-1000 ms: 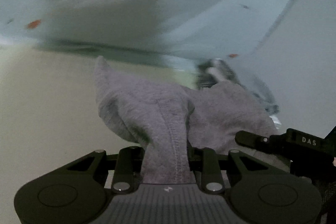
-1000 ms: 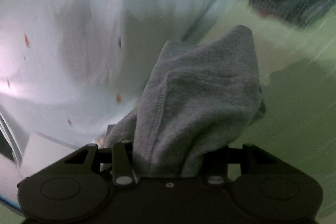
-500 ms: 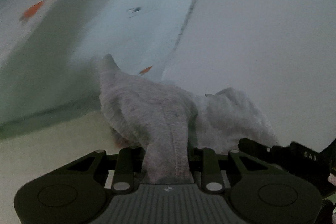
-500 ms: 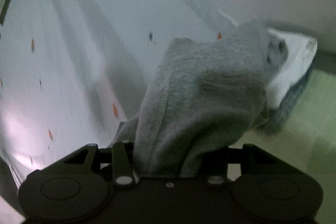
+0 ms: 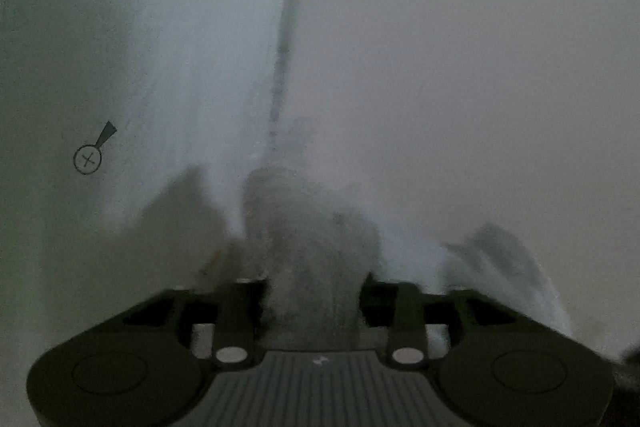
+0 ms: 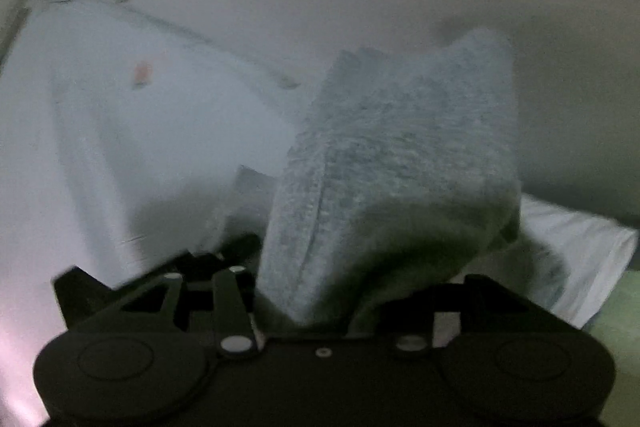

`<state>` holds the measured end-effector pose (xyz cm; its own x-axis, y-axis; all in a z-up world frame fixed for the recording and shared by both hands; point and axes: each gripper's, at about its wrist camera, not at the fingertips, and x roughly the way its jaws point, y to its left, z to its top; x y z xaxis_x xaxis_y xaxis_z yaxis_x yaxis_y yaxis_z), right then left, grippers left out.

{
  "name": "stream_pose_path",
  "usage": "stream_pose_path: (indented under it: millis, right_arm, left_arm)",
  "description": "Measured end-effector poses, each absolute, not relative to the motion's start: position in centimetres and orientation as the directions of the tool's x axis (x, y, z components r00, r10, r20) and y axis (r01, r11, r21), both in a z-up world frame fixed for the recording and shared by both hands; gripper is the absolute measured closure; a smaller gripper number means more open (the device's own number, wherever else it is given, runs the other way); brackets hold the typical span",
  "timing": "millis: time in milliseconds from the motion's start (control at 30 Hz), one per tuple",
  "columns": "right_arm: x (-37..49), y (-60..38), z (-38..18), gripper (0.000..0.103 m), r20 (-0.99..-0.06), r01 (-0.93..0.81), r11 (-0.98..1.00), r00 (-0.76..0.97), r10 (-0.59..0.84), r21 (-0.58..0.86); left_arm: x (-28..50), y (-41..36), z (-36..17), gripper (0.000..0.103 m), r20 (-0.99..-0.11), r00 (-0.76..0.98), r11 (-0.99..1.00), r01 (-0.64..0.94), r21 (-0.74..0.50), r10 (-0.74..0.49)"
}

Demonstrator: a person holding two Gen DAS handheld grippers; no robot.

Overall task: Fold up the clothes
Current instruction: 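Grasp the folded hoodie with both grippers and lift it toward the clothes stack, then lower the hoodie onto the folded clothes stack and open both grippers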

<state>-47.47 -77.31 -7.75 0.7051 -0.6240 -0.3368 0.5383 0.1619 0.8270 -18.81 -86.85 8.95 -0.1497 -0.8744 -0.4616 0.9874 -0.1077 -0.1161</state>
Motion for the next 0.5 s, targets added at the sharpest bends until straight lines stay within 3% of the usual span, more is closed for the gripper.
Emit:
stream_pose_path:
  millis: [33,67,200,267,333,500]
  right_arm:
    - [-47.1,-78.0,-8.4,0.04,-0.369,0.562,0.137,0.688,-0.625,0.816]
    - [-46.7,-78.7,-9.0,0.031,-0.401,0.585,0.112,0.67,-0.625,0.803]
    - [-45.2,-81.4,-11.5,0.027,-0.524,0.672,0.013,0.589,-0.615,0.741]
    - [-44.5,-82.7,-12.7,0.012,-0.58,0.71,-0.035,0.545,-0.605,0.703]
    - [-44.1,-82.4,-12.4,0.006,-0.601,0.74,-0.006,0.541,-0.589,0.672]
    - [-43.0,-81.6,-11.8,0.005,-0.651,0.805,0.07,0.524,-0.549,0.589]
  left_arm:
    - [-18.3,-88.2,7.0,0.029,-0.476,-0.095,-0.045,0.992,-0.114,-0.874]
    - [-17.7,-89.6,5.1,0.028,-0.49,-0.04,0.017,0.994,-0.111,-0.871]
    - [-15.6,-91.8,-3.5,0.028,-0.637,0.06,0.198,0.969,-0.148,-0.769]
    - [-14.7,-90.8,-6.5,0.028,-0.693,0.067,0.263,0.947,-0.182,-0.718]
    - [-14.1,-89.0,-7.6,0.017,-0.69,0.067,0.302,0.926,-0.226,-0.721]
    - [-14.8,-84.4,-6.9,0.013,-0.662,0.133,0.359,0.908,-0.218,-0.738]
